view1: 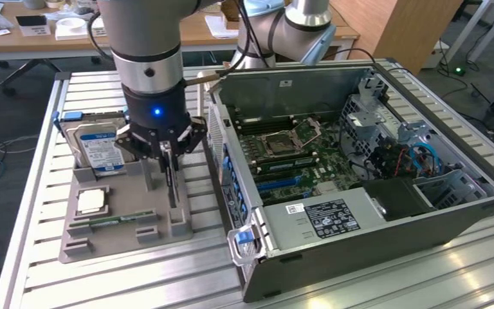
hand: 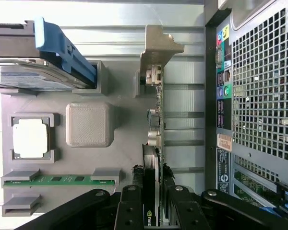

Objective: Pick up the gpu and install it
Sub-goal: 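Pick up the gpu and move the gpu toward the slot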

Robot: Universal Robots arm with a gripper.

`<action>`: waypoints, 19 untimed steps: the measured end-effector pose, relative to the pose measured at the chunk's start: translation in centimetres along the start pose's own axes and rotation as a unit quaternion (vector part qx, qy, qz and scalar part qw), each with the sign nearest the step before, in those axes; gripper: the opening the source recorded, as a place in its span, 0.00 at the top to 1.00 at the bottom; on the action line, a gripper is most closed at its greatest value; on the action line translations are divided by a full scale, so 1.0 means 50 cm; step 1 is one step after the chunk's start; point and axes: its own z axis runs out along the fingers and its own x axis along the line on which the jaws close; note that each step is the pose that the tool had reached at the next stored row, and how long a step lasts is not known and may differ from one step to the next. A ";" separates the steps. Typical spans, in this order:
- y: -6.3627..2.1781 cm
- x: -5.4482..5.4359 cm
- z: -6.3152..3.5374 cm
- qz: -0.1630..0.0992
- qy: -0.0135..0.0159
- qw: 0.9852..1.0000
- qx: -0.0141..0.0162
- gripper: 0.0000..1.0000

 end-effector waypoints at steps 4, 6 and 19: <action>0.001 -0.001 -0.020 0.000 0.000 1.000 0.000 0.74; 0.001 -0.001 -0.027 0.000 0.000 1.000 0.000 0.74; 0.003 -0.002 -0.073 0.000 0.000 1.000 0.000 0.74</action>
